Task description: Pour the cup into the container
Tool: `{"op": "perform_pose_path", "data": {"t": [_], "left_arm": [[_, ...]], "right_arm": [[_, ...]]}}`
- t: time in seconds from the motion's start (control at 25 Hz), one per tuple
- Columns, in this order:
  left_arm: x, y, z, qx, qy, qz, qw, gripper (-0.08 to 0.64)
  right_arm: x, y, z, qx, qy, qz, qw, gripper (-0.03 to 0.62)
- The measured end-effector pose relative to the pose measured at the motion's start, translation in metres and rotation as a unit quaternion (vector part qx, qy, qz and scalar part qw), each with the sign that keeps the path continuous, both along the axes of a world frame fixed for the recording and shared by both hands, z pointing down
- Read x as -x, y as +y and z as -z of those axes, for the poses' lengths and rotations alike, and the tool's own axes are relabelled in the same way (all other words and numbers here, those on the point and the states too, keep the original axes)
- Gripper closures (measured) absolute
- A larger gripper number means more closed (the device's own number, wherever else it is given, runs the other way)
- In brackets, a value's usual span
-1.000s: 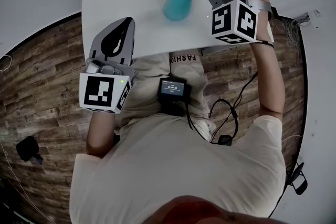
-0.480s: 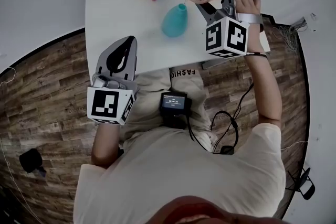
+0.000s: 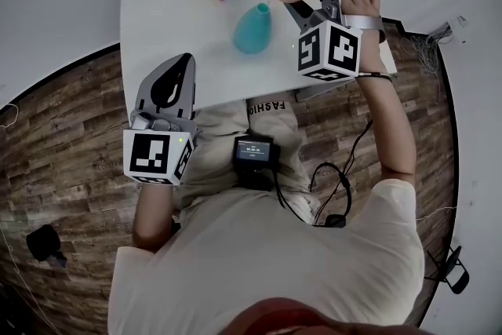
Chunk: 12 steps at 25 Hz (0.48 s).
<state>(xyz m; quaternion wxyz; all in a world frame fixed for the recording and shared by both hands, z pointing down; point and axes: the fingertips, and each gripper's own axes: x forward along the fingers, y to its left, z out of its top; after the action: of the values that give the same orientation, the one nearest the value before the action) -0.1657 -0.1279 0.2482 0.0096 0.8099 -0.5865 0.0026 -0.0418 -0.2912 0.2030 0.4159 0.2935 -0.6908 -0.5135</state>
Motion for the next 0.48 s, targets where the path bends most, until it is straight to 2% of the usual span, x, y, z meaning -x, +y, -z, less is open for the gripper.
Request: {"op": "perform_pose_path", "data": {"t": [0.48], "left_arm": [[0.0003,0.0006,-0.0004,-0.001,0.002,-0.001,1.0000,0.548]], "right_arm": [[0.0010,-0.0005,0.0039,-0.017,0.009,-0.002,1.000,0.223]]}}
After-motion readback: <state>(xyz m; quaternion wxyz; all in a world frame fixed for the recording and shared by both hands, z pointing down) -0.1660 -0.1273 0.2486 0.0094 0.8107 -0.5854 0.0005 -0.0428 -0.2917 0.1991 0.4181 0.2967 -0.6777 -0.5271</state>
